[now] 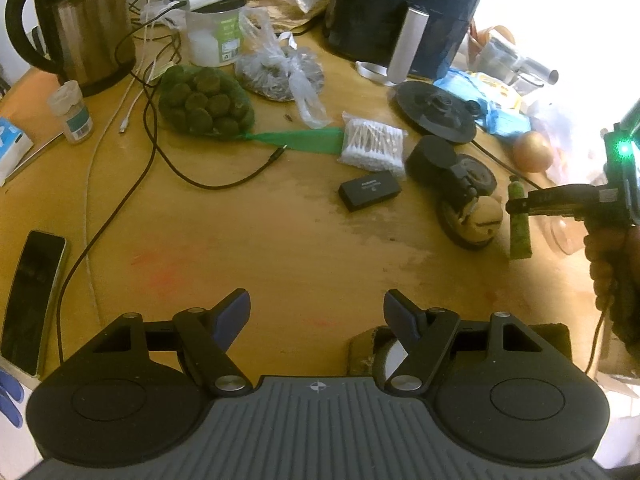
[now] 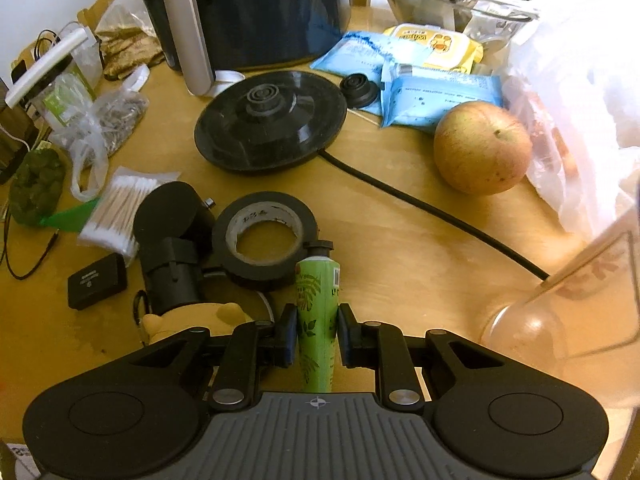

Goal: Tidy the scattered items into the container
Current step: 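Lift the green tube upright off the table with the right tool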

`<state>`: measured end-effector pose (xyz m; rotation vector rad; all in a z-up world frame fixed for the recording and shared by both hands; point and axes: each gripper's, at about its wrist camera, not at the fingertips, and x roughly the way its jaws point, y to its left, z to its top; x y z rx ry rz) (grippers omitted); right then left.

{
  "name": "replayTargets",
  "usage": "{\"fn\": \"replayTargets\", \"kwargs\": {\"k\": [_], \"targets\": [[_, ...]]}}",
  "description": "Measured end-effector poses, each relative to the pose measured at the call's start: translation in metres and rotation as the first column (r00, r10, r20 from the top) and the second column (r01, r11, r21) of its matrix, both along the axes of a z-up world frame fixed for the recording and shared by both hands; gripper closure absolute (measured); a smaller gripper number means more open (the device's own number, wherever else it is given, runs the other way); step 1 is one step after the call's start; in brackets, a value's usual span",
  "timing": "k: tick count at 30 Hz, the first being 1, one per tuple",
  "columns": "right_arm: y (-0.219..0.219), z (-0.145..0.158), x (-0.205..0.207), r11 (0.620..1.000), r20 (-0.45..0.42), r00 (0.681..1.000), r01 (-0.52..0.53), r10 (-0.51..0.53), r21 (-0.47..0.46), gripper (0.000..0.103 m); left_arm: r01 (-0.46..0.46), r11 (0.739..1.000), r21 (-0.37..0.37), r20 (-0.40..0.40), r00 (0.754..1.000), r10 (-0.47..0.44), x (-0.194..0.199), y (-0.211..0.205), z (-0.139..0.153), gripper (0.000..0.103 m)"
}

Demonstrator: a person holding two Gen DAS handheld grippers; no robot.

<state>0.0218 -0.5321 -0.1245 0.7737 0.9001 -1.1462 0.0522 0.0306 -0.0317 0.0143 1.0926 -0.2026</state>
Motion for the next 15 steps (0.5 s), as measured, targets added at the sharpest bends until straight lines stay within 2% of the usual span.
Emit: {"fn": "replayTargets", "kwargs": {"k": [15], "targets": [[0.038, 0.033, -0.014, 0.996, 0.059, 0.998, -0.003, 0.008, -0.085, 0.08, 0.021, 1.0, -0.004, 0.019, 1.0, -0.021, -0.007, -0.01, 0.004, 0.03]]}}
